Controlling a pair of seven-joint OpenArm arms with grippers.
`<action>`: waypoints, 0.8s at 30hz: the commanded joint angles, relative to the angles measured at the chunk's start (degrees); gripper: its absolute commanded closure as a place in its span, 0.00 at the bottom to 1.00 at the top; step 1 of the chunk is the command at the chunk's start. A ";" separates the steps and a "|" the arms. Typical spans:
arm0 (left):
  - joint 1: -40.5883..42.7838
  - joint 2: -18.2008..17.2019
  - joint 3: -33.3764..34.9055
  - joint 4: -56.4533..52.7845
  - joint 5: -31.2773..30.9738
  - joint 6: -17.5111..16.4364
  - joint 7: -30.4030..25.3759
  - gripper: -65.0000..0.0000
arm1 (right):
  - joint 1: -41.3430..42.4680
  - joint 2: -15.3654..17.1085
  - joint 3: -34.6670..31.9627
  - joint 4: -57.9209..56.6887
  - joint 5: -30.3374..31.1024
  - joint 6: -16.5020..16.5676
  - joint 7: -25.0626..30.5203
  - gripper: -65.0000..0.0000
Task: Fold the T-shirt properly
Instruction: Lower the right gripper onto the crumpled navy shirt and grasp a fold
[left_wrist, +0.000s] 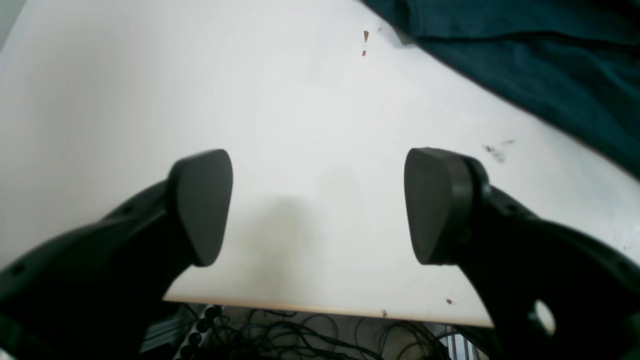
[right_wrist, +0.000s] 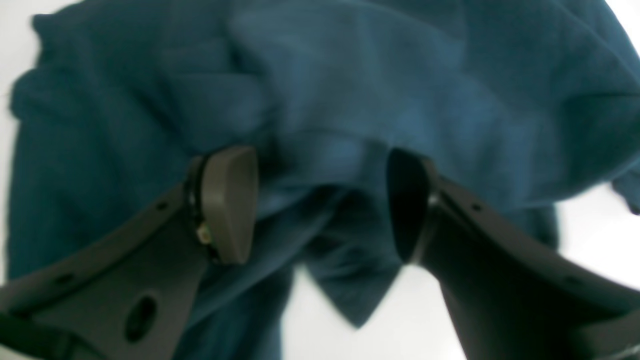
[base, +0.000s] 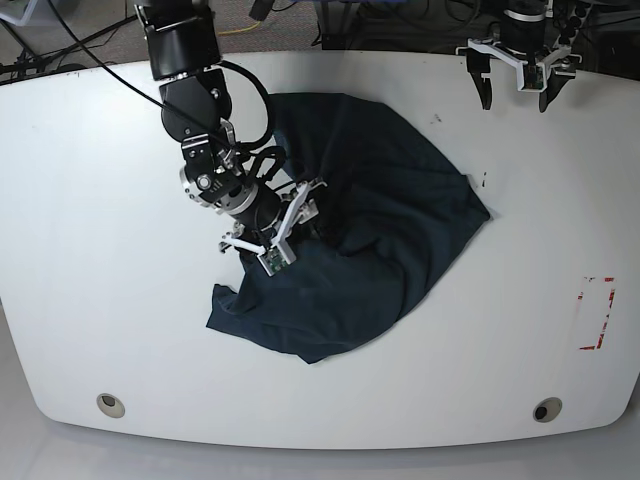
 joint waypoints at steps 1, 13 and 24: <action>0.76 -0.26 -0.10 0.96 0.22 0.26 -1.24 0.23 | 2.15 -0.10 0.15 -0.16 0.32 0.11 1.48 0.40; 0.67 -0.43 0.08 0.96 0.22 0.26 -1.24 0.23 | 8.21 -1.60 0.32 -8.34 0.41 0.11 2.80 0.40; 0.32 -0.26 0.26 1.05 0.22 0.26 -1.24 0.23 | 9.36 -1.60 0.15 -8.51 0.41 0.02 4.91 1.00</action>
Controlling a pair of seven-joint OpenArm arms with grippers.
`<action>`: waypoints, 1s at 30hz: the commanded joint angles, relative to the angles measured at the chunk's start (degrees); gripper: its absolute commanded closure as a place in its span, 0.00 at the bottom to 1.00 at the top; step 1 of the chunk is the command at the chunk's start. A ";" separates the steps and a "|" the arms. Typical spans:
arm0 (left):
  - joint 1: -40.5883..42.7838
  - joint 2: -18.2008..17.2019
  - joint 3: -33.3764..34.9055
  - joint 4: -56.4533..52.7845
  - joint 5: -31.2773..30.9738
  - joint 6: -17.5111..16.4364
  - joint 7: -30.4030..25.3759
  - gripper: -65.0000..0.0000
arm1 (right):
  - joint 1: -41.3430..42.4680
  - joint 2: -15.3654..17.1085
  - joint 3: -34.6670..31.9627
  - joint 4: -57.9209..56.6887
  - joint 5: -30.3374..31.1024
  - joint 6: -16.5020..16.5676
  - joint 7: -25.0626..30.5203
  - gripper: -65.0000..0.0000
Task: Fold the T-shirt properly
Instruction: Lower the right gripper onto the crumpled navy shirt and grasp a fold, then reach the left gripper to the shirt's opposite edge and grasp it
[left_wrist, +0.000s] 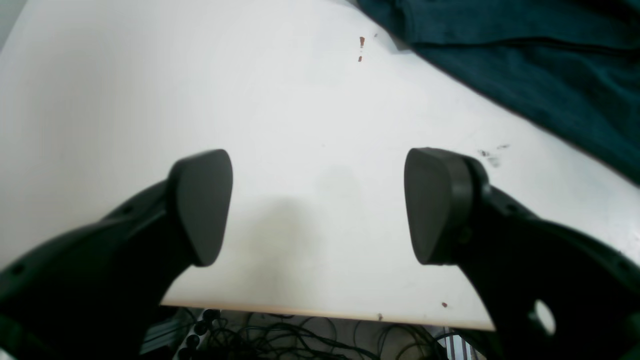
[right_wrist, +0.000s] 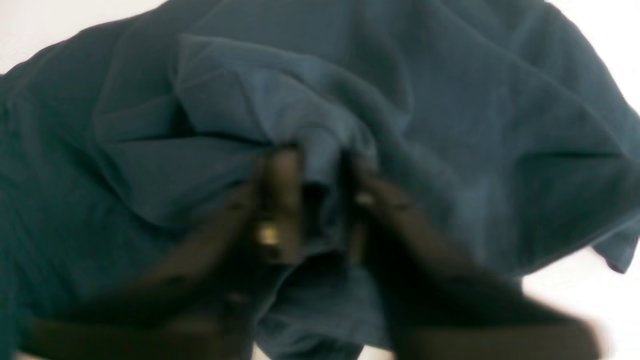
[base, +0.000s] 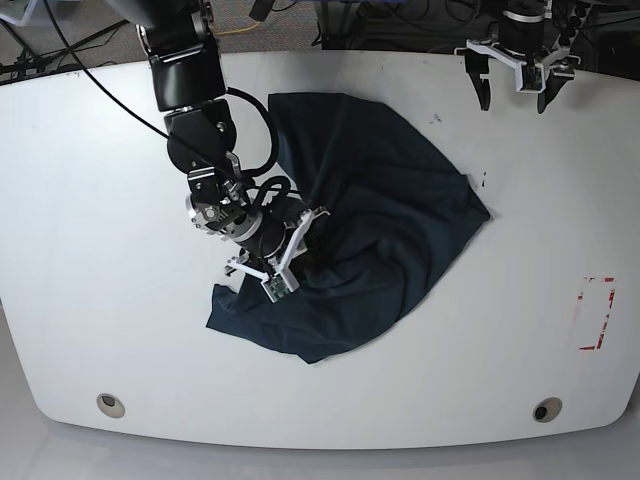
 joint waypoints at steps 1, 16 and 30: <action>0.62 -0.23 -0.07 1.05 0.22 0.28 -1.26 0.23 | 1.99 0.11 0.23 0.99 0.41 -0.04 1.74 1.00; -7.46 -0.50 12.68 0.87 0.22 0.28 9.47 0.23 | 4.45 3.10 0.50 5.92 0.32 -0.04 1.74 1.00; -17.05 -0.50 28.15 0.87 0.31 0.19 21.77 0.23 | 7.71 6.52 0.50 10.84 0.32 0.31 -0.46 1.00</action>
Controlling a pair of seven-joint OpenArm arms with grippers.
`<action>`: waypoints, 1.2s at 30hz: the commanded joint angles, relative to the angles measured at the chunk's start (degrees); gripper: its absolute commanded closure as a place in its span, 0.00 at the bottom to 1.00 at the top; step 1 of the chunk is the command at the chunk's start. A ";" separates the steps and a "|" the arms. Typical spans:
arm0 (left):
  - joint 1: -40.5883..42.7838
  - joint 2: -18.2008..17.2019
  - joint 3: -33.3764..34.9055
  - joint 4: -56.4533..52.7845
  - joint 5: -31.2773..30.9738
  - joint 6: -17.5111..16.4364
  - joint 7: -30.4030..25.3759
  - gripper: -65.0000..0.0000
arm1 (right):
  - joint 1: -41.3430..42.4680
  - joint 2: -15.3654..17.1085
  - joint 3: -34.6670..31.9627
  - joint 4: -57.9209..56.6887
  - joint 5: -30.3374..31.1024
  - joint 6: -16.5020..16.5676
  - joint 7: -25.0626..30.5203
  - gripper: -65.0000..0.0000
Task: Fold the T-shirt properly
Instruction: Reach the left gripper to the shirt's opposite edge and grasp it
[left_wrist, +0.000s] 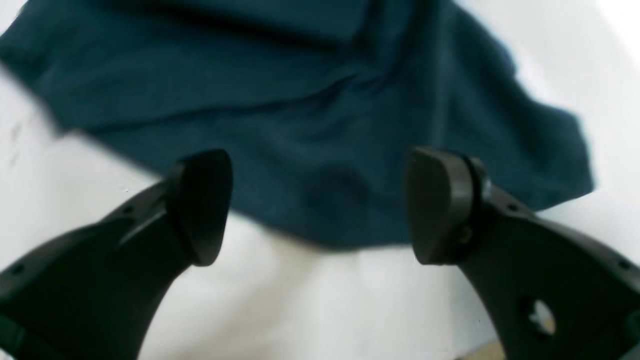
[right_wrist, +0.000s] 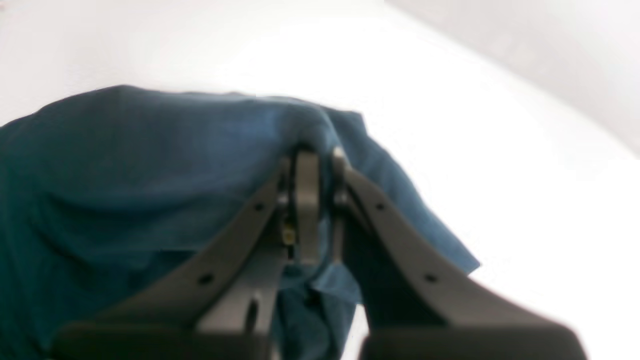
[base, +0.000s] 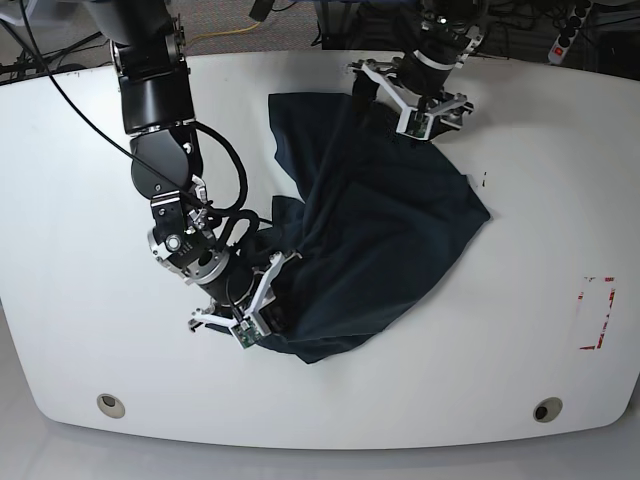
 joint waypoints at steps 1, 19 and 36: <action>-0.11 -0.02 1.44 1.02 0.12 0.02 1.21 0.23 | 2.13 0.14 0.30 1.35 0.35 0.07 0.94 1.00; -3.10 -0.28 6.45 -8.38 6.53 -7.81 3.14 0.38 | 2.05 0.85 0.39 1.18 0.79 0.07 0.77 1.00; -8.37 -4.94 -20.54 -8.65 6.45 -21.17 11.76 0.80 | 0.81 1.02 2.94 3.11 0.52 0.07 0.68 1.00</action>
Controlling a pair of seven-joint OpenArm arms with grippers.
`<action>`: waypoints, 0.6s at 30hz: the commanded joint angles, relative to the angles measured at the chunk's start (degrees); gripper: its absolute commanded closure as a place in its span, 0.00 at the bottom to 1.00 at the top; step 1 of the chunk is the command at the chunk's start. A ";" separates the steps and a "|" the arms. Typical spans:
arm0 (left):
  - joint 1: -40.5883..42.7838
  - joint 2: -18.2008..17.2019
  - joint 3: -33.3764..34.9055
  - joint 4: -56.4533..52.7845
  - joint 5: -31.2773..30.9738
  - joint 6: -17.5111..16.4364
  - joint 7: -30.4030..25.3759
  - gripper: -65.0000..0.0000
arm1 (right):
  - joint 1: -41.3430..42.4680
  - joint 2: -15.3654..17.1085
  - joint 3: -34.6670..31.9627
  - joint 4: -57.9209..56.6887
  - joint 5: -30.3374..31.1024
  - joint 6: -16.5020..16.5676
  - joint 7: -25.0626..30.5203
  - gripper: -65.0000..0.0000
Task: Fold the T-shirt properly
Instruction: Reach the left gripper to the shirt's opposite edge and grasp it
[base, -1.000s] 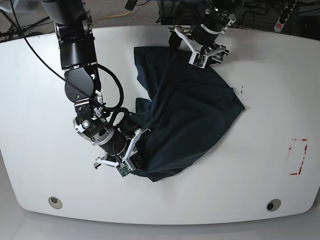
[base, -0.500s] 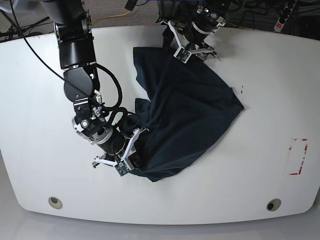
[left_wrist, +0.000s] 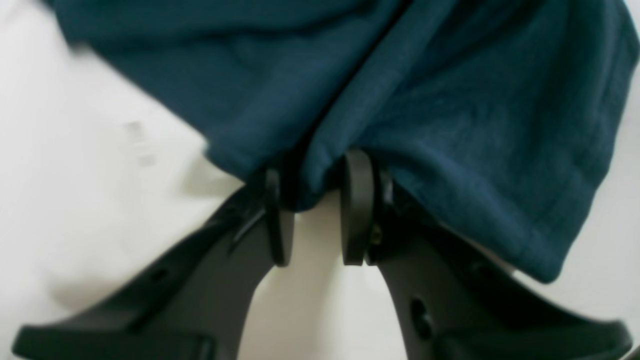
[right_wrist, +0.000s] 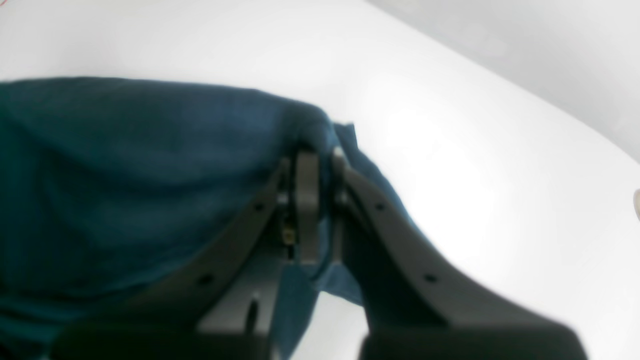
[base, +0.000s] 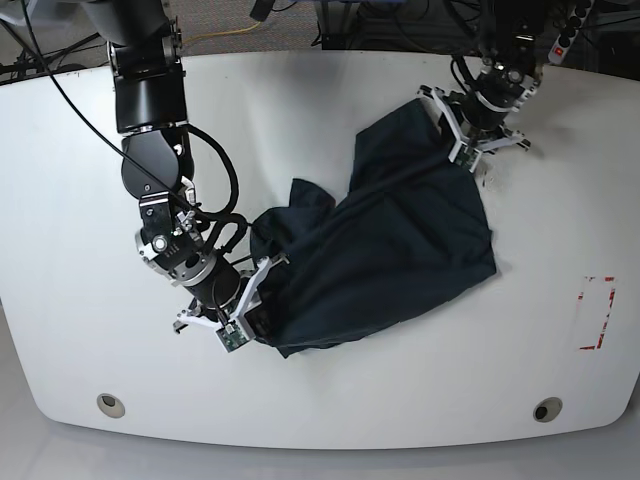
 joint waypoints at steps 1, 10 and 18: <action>-0.77 -0.37 -5.91 0.01 1.40 -4.35 3.63 0.79 | 1.36 0.10 0.34 2.26 0.26 -0.06 1.64 1.00; -2.53 -0.72 -16.72 3.09 1.31 -20.62 7.06 0.44 | 0.57 -0.16 0.34 2.53 0.35 0.03 0.41 1.00; 1.60 3.94 -20.15 9.94 1.04 -21.80 7.15 0.18 | 0.30 -0.16 0.34 2.35 0.35 0.03 0.41 1.00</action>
